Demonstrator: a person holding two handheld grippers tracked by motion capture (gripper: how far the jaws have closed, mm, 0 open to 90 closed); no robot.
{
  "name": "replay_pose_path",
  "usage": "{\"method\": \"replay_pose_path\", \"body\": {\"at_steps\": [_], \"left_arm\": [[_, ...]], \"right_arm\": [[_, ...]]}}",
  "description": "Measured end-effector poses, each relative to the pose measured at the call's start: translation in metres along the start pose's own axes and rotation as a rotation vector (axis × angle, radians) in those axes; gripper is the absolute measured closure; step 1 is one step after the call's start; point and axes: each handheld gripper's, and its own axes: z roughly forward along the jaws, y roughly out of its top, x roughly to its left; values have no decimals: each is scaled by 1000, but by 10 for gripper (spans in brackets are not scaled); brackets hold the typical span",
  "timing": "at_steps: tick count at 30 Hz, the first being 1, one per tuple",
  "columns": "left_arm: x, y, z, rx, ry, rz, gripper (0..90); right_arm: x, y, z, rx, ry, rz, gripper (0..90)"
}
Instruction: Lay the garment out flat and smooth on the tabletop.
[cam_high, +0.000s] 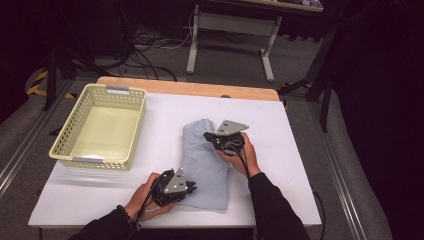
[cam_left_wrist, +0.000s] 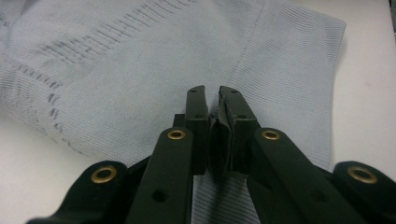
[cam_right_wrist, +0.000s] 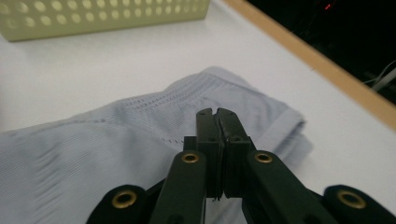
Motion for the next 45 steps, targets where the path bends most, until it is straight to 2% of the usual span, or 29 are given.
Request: {"method": "replay_pose_path", "body": {"at_steps": [3, 4, 5, 7, 9, 10, 13, 20, 23, 24, 27, 28, 30, 32, 33, 36, 37, 40, 41, 42, 43, 45], "left_arm": [[0, -1, 1, -8, -7, 1, 844], [0, -1, 1, -8, -7, 1, 844], [0, -2, 1, -6, -10, -1, 845], [0, -2, 2, -7, -12, 2, 845], [0, -2, 2, -2, -14, 0, 847], [0, -2, 2, -1, -14, -1, 848], [0, -2, 2, -3, -17, -2, 848], [1, -2, 2, -5, -20, -5, 848], [1, -2, 2, -3, -21, -7, 848], [1, -2, 2, -4, -22, -4, 848], [1, -2, 2, -4, -23, -3, 848], [1, -2, 2, -4, -23, -4, 848], [1, -2, 2, -4, -23, -4, 848], [1, -2, 2, -5, -23, -4, 849], [1, -2, 2, -5, -22, -4, 849], [1, -2, 2, -5, -23, -5, 849], [1, -2, 2, -5, -24, -5, 849], [1, -2, 2, -5, -23, -5, 849], [1, -2, 2, -5, -23, -5, 849], [1, -2, 2, -2, -24, -10, 849], [1, -2, 2, -4, -22, -5, 849], [0, -2, 2, -1, -19, -5, 848]], "right_arm": [[-9, -7, 36, 117, 12, 22, 885], [-9, -7, 36, 117, 12, 22, 885], [-13, -13, 46, 144, 6, 46, 895], [-14, -15, 47, 146, 2, 59, 898], [-18, -19, 50, 178, -39, 67, 900], [-21, -21, 50, 174, -55, 96, 900], [-24, -23, 49, 174, -86, 122, 900], [-23, -20, 48, 183, -151, 122, 900], [-28, -21, 44, 177, -182, 153, 900], [-29, -21, 41, 173, -209, 163, 900], [-31, -21, 35, 166, -225, 171, 900], [-30, -18, 25, 126, -224, 179, 900], [-30, -16, 21, 108, -217, 181, 900], [-23, -10, 6, 65, -207, 156, 900], [-12, -6, -7, 46, -195, 120, 900], [6, -6, -22, 24, -150, 98, 900], [6, -6, -22, 24, -150, 98, 900], [36, -12, -36, 10, -97, 49, 900], [36, -12, -36, 10, -97, 49, 900], [43, -14, -38, 15, -90, 35, 900], [55, -18, -39, 45, -57, 8, 897], [64, -23, -39, 73, -31, -15, 891]]}}
